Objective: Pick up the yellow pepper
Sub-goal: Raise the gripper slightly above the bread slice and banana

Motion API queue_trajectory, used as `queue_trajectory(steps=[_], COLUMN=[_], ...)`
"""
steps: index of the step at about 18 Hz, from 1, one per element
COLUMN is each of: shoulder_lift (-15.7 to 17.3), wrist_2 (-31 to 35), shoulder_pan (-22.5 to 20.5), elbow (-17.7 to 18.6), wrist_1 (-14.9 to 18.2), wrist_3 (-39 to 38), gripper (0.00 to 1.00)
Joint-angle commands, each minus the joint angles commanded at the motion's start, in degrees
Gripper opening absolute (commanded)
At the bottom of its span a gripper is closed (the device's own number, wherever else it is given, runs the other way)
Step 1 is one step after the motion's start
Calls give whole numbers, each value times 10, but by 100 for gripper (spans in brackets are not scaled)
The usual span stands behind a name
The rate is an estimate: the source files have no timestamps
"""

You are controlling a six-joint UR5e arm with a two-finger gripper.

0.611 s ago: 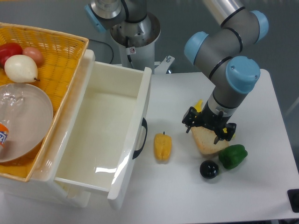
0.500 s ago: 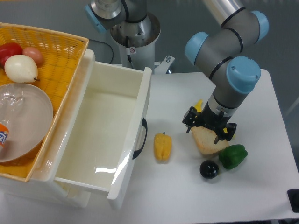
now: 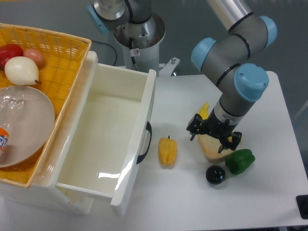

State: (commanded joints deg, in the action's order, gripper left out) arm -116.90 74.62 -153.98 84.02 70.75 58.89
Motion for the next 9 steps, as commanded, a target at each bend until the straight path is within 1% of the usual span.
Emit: queue_trajectory(steps=[6, 8, 9], shoulder_lift=[-2, -5, -6], wrist_2=[-4, -22, -45], shoulder_pan=[-4, -15, -20], elbow=[26, 31, 32], wrist_1=[-4, -7, -7], wrist_3=[-4, -3, -4], gripper=[100, 100, 100])
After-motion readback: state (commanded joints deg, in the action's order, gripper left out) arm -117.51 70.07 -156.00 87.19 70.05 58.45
